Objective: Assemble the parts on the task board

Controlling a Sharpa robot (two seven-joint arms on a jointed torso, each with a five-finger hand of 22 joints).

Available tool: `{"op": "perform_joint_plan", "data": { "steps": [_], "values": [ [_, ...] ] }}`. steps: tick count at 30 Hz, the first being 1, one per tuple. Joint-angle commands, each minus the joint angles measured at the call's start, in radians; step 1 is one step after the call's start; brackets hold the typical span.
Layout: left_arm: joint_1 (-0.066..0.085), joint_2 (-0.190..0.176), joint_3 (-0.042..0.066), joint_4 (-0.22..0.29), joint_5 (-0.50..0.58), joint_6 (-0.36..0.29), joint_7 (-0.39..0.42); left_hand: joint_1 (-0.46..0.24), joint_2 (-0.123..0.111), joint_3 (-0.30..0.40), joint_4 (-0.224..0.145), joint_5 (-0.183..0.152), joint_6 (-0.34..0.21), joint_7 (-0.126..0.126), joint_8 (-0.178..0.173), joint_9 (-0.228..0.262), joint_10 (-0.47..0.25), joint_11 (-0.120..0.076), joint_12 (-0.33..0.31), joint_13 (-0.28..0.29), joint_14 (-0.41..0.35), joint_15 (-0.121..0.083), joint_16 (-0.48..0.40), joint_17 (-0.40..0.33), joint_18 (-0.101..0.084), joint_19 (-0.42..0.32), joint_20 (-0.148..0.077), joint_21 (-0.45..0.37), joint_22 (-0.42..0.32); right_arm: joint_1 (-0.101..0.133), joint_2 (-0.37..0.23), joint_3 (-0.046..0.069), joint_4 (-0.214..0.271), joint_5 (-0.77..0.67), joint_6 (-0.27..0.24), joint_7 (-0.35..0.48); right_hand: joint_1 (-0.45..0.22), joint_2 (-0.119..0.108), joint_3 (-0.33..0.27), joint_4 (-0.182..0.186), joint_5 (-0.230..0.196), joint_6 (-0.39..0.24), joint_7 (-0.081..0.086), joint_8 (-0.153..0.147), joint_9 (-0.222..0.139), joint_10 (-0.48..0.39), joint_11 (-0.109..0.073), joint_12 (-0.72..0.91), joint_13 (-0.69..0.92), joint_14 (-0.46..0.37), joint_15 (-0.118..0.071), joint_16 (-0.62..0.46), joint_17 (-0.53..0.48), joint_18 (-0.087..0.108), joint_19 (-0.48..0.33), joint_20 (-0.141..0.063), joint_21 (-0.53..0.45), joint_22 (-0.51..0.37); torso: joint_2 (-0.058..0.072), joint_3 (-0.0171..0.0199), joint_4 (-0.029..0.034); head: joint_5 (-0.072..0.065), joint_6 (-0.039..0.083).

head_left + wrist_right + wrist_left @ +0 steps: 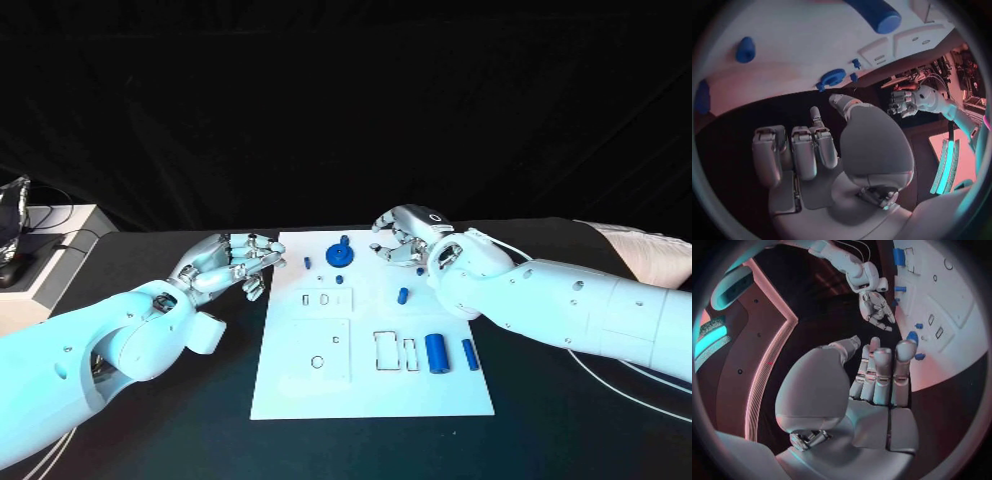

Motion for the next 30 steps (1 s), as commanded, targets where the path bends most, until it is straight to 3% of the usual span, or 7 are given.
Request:
{"op": "perform_joint_plan", "data": {
  "steps": [1,4,11,19,25,30],
  "values": [
    [-0.001,0.000,0.001,0.001,0.006,0.013,0.025,-0.010,-0.001,0.003,-0.002,-0.001,0.003,0.004,-0.003,0.000,0.004,0.003,-0.003,-0.001,-0.010,0.001,-0.012,-0.013,0.002,-0.012,0.001,-0.010,-0.015,0.004,-0.036,0.001,0.014,0.190,-0.017,0.192,0.033,-0.009,0.010,-0.030,-0.040,0.005,0.000,-0.006,-0.001,0.059,0.004,-0.005,0.211,0.104,0.000,0.004,0.263,-0.007,0.070,0.001,-0.006,0.220,-0.004,0.0017,-0.0056,-0.001,0.004],
    [-0.003,-0.002,0.001,0.001,0.007,0.016,0.029,-0.014,-0.005,0.001,-0.003,-0.001,0.003,0.003,-0.004,0.000,0.005,0.003,-0.003,-0.001,-0.013,0.001,-0.015,-0.015,0.002,-0.014,0.001,-0.012,-0.017,0.007,-0.079,0.002,0.021,0.275,0.018,0.259,0.056,-0.021,0.010,-0.055,-0.079,0.006,0.000,-0.007,-0.002,0.055,0.004,-0.008,0.207,0.104,0.000,0.004,0.263,-0.007,0.070,0.002,-0.006,0.221,-0.006,0.0041,-0.0095,0.001,0.005],
    [-0.013,-0.004,0.001,0.002,0.007,0.022,0.033,-0.015,-0.011,0.001,-0.009,-0.001,0.007,-0.001,-0.004,0.001,0.009,0.000,-0.002,-0.001,-0.014,-0.001,-0.019,-0.017,0.003,-0.017,0.001,-0.015,-0.019,0.010,-0.166,0.003,-0.009,0.378,0.132,0.349,0.093,-0.035,0.009,-0.092,-0.091,0.010,-0.004,-0.006,-0.002,0.056,0.001,-0.007,0.207,0.104,-0.004,0.004,0.263,-0.008,0.072,0.000,-0.003,0.224,-0.014,0.0104,-0.0194,-0.002,0.007],
    [-0.027,-0.004,0.001,0.001,0.007,0.025,0.032,-0.014,-0.013,0.002,-0.013,-0.001,0.008,-0.003,-0.005,0.000,0.013,-0.002,-0.001,-0.001,-0.013,-0.003,-0.018,-0.014,0.003,-0.016,0.000,-0.014,-0.016,0.008,-0.203,0.003,-0.073,0.401,0.234,0.369,0.118,-0.039,0.014,-0.118,-0.075,0.012,-0.016,-0.006,-0.003,0.058,-0.008,-0.006,0.209,0.104,-0.014,0.004,0.263,-0.009,0.074,-0.009,-0.001,0.226,-0.021,0.0201,-0.0286,-0.007,0.002],
    [-0.033,-0.002,0.001,0.001,0.007,0.027,0.031,-0.014,-0.013,0.002,-0.013,-0.001,0.008,-0.003,-0.005,0.000,0.014,-0.003,-0.001,-0.001,-0.012,-0.003,-0.017,-0.014,0.003,-0.015,0.000,-0.014,-0.016,0.005,-0.201,0.003,-0.104,0.379,0.274,0.359,0.120,-0.039,0.015,-0.121,-0.067,0.010,-0.015,-0.007,-0.003,0.060,-0.009,-0.004,0.212,0.104,-0.015,0.004,0.263,-0.010,0.077,-0.011,0.003,0.230,-0.021,0.0255,-0.0321,-0.012,-0.004],
    [-0.035,-0.002,0.001,0.000,0.007,0.028,0.031,-0.014,-0.013,0.002,-0.014,-0.001,0.008,-0.003,-0.005,0.000,0.015,-0.003,0.000,-0.001,-0.011,-0.003,-0.016,-0.011,0.002,-0.014,0.000,-0.013,-0.014,0.003,-0.186,0.003,-0.131,0.348,0.292,0.340,0.118,-0.040,0.014,-0.121,-0.064,0.009,-0.012,-0.008,-0.004,0.061,-0.007,-0.004,0.212,0.104,-0.014,0.004,0.263,-0.011,0.078,-0.011,0.004,0.231,-0.021,0.0211,-0.0294,-0.021,-0.006]
  ]
}}
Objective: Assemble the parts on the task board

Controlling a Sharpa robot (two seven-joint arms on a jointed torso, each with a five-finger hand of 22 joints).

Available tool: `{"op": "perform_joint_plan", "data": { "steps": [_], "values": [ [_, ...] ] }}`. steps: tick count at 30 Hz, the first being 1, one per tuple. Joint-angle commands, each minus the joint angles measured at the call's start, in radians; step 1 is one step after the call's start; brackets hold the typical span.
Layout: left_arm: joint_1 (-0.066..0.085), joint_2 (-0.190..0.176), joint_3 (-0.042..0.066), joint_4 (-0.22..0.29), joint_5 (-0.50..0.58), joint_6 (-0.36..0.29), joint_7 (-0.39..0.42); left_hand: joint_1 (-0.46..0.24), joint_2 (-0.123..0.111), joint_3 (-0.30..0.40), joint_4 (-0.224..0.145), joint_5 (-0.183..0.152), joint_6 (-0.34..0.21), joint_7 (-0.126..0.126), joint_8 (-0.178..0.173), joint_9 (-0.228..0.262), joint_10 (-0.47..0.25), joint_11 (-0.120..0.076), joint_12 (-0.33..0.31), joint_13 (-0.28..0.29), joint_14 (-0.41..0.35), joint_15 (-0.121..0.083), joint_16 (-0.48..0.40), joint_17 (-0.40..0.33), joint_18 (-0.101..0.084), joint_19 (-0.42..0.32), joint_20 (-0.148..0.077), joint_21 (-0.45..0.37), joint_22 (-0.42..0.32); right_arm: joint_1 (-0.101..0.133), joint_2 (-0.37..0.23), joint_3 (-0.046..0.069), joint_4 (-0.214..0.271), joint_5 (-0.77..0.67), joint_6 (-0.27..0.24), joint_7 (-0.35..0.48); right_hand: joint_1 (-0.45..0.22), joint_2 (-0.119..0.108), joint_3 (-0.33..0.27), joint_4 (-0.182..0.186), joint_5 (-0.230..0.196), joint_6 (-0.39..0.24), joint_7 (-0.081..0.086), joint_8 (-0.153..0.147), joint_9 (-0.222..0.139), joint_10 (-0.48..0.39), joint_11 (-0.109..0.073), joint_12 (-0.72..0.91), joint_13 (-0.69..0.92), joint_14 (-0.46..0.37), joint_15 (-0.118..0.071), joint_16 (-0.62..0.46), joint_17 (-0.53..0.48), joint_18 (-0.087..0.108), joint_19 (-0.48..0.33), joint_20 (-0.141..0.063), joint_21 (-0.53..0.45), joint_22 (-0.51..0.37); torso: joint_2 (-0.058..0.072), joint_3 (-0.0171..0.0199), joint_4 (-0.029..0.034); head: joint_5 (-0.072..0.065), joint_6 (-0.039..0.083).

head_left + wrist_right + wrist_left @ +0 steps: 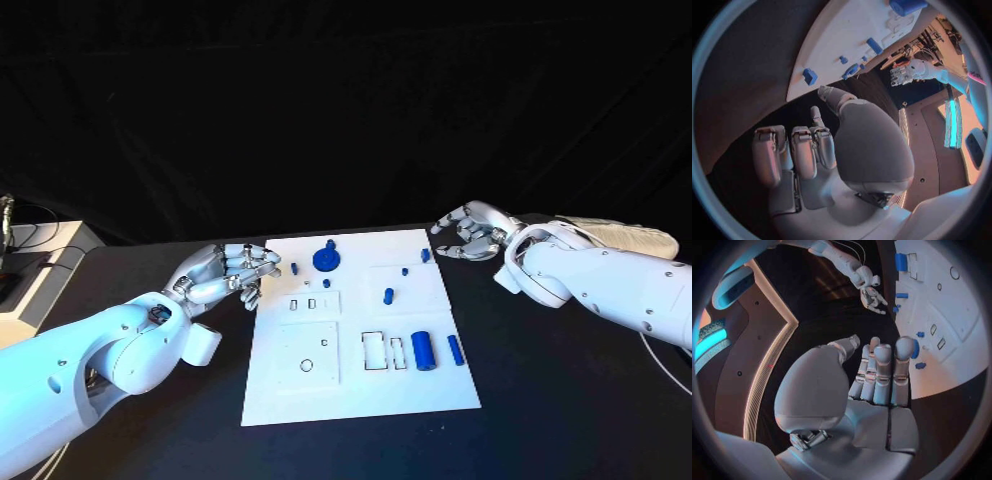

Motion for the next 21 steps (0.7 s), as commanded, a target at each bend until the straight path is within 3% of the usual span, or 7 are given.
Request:
{"op": "perform_joint_plan", "data": {
  "steps": [1,10,13,21],
  "values": [
    [-0.002,0.002,0.001,0.001,0.006,0.020,0.015,-0.005,-0.005,0.000,-0.006,-0.001,0.005,0.000,-0.005,0.000,0.007,-0.003,0.000,-0.001,-0.002,-0.001,-0.002,0.001,0.002,-0.003,0.002,-0.002,0.001,-0.003,0.013,0.000,-0.016,-0.028,0.066,0.000,0.008,-0.004,-0.003,-0.005,0.005,-0.002,-0.001,-0.004,-0.001,0.061,-0.007,-0.002,0.212,0.104,-0.007,0.004,0.263,-0.011,0.081,-0.007,0.007,0.230,0.000,-0.0016,0.0006,-0.006,-0.003],
    [-0.003,0.001,0.001,0.000,0.006,0.021,0.013,-0.004,-0.005,0.000,-0.006,-0.001,0.005,0.000,-0.006,0.000,0.008,-0.003,0.000,-0.001,-0.001,-0.001,0.000,0.003,0.001,-0.001,0.002,0.000,0.004,-0.027,0.052,0.000,-0.060,-0.047,0.073,-0.027,0.006,-0.003,-0.002,-0.008,0.027,-0.004,0.004,-0.006,-0.003,0.061,-0.003,-0.002,0.211,0.104,-0.002,0.004,0.263,-0.010,0.080,-0.005,0.004,0.228,0.002,-0.0001,0.0042,-0.005,-0.014],
    [-0.003,0.000,0.001,-0.001,0.006,0.021,0.013,-0.004,-0.005,0.000,-0.006,-0.001,0.005,0.000,-0.006,0.000,0.008,-0.003,0.000,-0.001,-0.001,-0.001,0.000,0.003,0.001,-0.001,0.002,0.000,0.004,-0.031,0.060,0.000,-0.068,-0.050,0.063,-0.034,0.002,-0.003,-0.003,-0.006,0.029,-0.004,0.005,-0.005,-0.003,0.061,-0.002,-0.001,0.212,0.104,-0.001,0.004,0.263,-0.010,0.080,-0.005,0.004,0.228,0.005,0.0026,0.0054,-0.006,-0.016],
    [-0.004,-0.001,0.001,-0.003,0.006,0.016,0.010,-0.004,-0.005,0.001,-0.008,-0.001,0.005,0.001,-0.007,0.000,0.008,-0.003,0.000,-0.001,0.002,-0.001,0.002,0.006,0.001,0.000,0.001,0.000,0.005,-0.035,0.070,0.000,-0.068,-0.064,0.061,-0.044,-0.003,-0.001,-0.004,-0.004,0.031,-0.002,0.006,-0.004,-0.002,0.062,-0.001,0.000,0.213,0.104,0.000,0.004,0.263,-0.010,0.081,-0.004,0.005,0.229,0.004,0.0042,0.0035,-0.001,-0.023]
  ]
}}
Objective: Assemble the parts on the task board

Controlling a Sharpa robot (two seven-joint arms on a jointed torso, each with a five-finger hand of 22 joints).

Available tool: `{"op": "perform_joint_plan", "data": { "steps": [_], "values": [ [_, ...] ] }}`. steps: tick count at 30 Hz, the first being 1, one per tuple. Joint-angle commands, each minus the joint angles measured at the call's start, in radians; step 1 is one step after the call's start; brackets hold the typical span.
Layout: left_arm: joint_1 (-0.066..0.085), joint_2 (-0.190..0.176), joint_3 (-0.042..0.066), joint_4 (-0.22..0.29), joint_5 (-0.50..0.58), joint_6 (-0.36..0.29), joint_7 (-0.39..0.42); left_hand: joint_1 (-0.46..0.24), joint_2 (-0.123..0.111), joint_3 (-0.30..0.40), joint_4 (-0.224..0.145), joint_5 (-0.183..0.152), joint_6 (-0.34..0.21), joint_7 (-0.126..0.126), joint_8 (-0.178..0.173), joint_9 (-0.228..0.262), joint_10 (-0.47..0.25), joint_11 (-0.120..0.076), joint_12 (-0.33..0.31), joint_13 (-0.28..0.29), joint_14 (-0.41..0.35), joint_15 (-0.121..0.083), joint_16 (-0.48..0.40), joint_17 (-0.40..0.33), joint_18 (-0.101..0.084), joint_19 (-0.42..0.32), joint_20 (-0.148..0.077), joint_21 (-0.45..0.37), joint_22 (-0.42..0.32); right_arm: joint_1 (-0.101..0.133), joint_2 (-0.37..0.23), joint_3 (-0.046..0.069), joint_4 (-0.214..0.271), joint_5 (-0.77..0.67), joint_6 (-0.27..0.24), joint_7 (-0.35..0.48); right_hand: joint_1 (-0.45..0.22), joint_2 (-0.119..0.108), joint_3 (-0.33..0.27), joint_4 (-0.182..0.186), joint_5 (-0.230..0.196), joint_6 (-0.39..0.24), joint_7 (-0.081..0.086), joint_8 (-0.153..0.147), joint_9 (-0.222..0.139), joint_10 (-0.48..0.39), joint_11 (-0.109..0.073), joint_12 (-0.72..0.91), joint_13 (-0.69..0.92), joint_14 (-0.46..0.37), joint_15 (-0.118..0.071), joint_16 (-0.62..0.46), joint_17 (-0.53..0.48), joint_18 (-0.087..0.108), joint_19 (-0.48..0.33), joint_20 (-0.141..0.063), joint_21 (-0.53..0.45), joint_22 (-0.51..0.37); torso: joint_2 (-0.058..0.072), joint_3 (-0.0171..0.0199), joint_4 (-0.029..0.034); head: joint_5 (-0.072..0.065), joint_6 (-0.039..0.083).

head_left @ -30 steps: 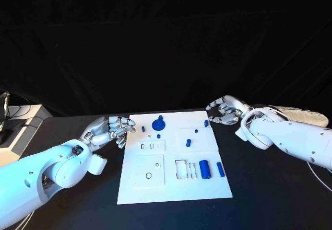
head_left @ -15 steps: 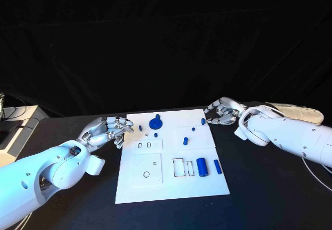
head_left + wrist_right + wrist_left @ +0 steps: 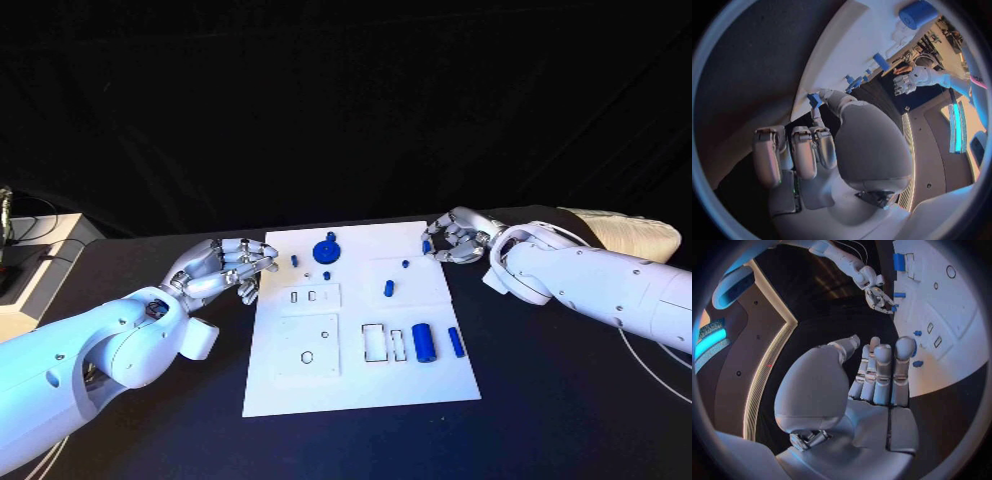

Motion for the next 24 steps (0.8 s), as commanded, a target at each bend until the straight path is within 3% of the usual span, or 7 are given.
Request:
{"op": "perform_joint_plan", "data": {
  "steps": [1,24],
  "values": [
    [0.000,0.001,0.001,0.001,0.006,0.014,0.010,-0.004,-0.005,-0.002,-0.006,-0.001,0.005,0.001,-0.003,0.000,0.004,0.001,0.000,-0.001,0.002,-0.001,0.002,0.001,0.001,0.000,0.001,0.000,0.001,-0.003,0.003,-0.001,0.001,-0.027,0.013,-0.015,-0.002,-0.001,-0.002,-0.001,0.007,-0.002,0.006,-0.005,-0.001,0.062,-0.001,0.000,0.214,0.104,0.000,0.004,0.263,-0.010,0.081,-0.004,0.005,0.229,0.000,0.0011,-0.0016,0.002,-0.003],
    [-0.001,0.001,0.001,0.000,0.005,0.020,0.003,-0.006,-0.005,-0.001,-0.006,-0.001,0.004,0.002,-0.005,-0.001,0.003,0.002,-0.001,-0.001,0.004,-0.001,0.003,0.002,0.001,0.002,0.001,0.002,0.003,-0.002,0.016,-0.001,-0.016,-0.029,0.000,-0.035,-0.018,0.026,0.012,0.011,0.010,0.018,0.008,0.004,0.001,0.070,0.002,0.006,0.222,0.104,0.002,0.004,0.263,-0.011,0.083,0.000,0.008,0.232,0.000,-0.0004,-0.0002,0.000,-0.005]
  ]
}}
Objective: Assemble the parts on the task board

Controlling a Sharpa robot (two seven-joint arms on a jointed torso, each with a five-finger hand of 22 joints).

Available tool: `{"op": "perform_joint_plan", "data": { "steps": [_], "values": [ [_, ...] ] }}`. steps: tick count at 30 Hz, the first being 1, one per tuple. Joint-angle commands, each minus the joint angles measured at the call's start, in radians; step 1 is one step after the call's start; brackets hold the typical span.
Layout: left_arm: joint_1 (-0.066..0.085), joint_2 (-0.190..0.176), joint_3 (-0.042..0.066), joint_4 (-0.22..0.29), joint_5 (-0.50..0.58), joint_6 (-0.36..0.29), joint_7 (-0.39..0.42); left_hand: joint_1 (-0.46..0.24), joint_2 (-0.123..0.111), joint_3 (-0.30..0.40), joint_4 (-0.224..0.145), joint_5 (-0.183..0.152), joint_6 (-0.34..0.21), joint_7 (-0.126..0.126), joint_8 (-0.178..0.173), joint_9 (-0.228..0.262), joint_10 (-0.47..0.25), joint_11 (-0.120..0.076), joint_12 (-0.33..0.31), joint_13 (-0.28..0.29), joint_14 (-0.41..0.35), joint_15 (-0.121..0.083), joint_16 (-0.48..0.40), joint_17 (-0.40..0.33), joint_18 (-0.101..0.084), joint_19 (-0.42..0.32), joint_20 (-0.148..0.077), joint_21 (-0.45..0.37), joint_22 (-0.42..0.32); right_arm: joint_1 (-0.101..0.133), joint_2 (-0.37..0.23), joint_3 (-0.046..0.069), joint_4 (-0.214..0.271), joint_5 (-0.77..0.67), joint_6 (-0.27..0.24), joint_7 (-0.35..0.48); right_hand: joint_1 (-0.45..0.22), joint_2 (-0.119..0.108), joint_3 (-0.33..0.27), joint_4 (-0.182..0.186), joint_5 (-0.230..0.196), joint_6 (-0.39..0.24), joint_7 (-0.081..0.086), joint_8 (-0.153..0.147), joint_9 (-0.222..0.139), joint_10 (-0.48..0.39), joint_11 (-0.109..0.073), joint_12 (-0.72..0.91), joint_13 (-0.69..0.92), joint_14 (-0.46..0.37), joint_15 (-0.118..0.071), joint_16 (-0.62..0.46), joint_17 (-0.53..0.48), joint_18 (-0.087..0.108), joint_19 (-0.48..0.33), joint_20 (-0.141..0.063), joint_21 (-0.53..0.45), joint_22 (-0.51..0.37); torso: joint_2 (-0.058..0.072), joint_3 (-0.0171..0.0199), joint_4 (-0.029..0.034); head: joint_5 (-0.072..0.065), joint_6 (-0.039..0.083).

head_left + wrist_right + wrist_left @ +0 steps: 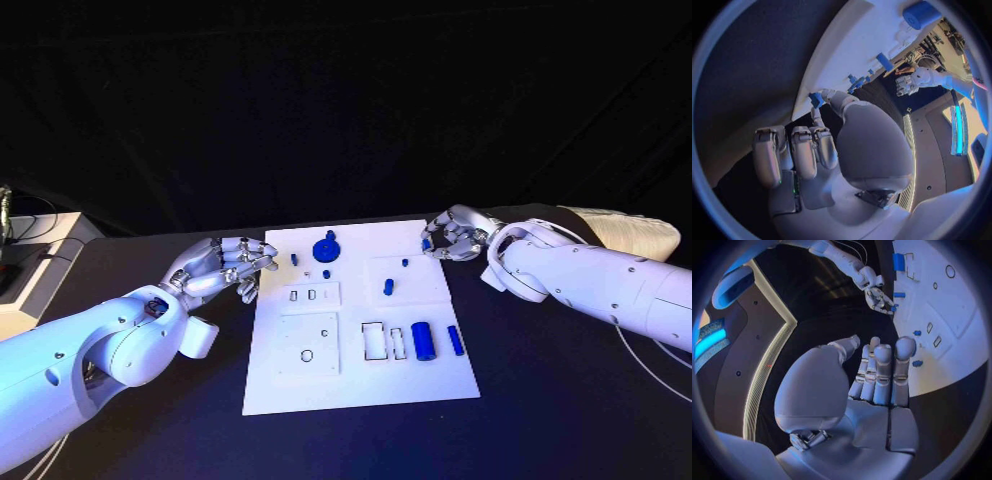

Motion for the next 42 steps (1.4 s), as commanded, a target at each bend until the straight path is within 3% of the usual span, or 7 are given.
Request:
{"op": "perform_joint_plan", "data": {
  "steps": [1,7,25,37,42],
  "values": [
    [0.000,0.001,0.001,0.001,0.005,0.019,0.005,-0.006,-0.005,-0.001,-0.006,-0.001,0.004,0.002,-0.006,-0.001,0.003,0.002,-0.001,-0.001,0.004,-0.001,0.003,0.001,0.001,0.002,0.001,0.002,0.001,-0.003,0.004,-0.001,-0.004,-0.014,0.006,-0.013,-0.002,0.010,0.005,0.003,0.002,0.012,0.000,0.005,0.001,0.071,0.002,0.007,0.223,0.104,0.002,0.004,0.263,-0.011,0.083,0.000,0.004,0.233,0.000,-0.0005,0.0003,0.000,0.000],
    [0.000,0.001,0.001,0.001,0.005,0.020,0.005,-0.007,-0.004,-0.001,-0.006,-0.001,0.004,0.003,-0.006,-0.001,0.003,0.002,-0.001,-0.001,0.004,-0.001,0.002,0.000,0.001,0.001,0.001,0.001,0.000,-0.003,0.010,-0.001,-0.013,-0.015,0.006,-0.016,-0.006,0.024,0.015,0.007,0.000,0.024,-0.002,0.011,0.003,0.074,0.000,0.009,0.227,0.104,0.000,0.004,0.263,-0.012,0.084,-0.001,0.005,0.234,0.000,0.0001,0.0006,0.000,-0.001],
    [0.000,0.002,0.001,0.000,0.005,0.022,0.005,-0.009,-0.002,0.001,-0.006,-0.001,0.004,0.003,-0.008,-0.002,0.002,0.003,-0.002,-0.002,0.006,0.000,0.004,0.003,0.000,0.003,0.001,0.003,0.002,-0.003,0.017,-0.001,-0.016,-0.024,0.006,-0.021,-0.013,0.026,0.018,0.008,-0.008,0.037,-0.006,0.018,0.005,0.076,-0.003,0.012,0.230,0.104,-0.003,0.004,0.263,-0.012,0.085,-0.003,0.007,0.235,0.000,0.0006,-0.0006,0.002,-0.005],
    [-0.001,0.003,0.001,-0.002,0.005,0.022,0.005,-0.009,-0.002,0.001,-0.006,-0.001,0.004,0.003,-0.008,-0.002,0.002,0.003,-0.002,-0.002,0.006,0.000,0.004,0.003,0.000,0.003,0.001,0.003,0.002,-0.003,0.013,-0.001,0.002,-0.016,-0.147,-0.035,-0.044,0.051,0.020,0.023,-0.015,0.108,-0.041,0.073,0.029,0.089,-0.034,0.022,0.244,0.104,-0.026,0.004,0.263,-0.014,0.091,-0.023,0.015,0.243,0.000,0.0000,0.0009,0.004,-0.005],
    [-0.001,0.002,0.001,-0.002,0.005,0.021,0.005,-0.009,-0.002,0.001,-0.006,-0.001,0.004,0.003,-0.008,-0.002,0.002,0.003,-0.002,-0.002,0.006,0.000,0.004,0.003,0.000,0.003,0.001,0.003,0.002,0.000,0.010,-0.001,0.020,-0.017,-0.183,-0.053,-0.045,0.052,0.019,0.024,-0.014,0.110,-0.042,0.077,0.030,0.088,-0.035,0.021,0.243,0.104,-0.027,0.004,0.263,-0.014,0.090,-0.024,0.015,0.242,-0.001,-0.0007,-0.0006,0.006,-0.005]
  ]
}}
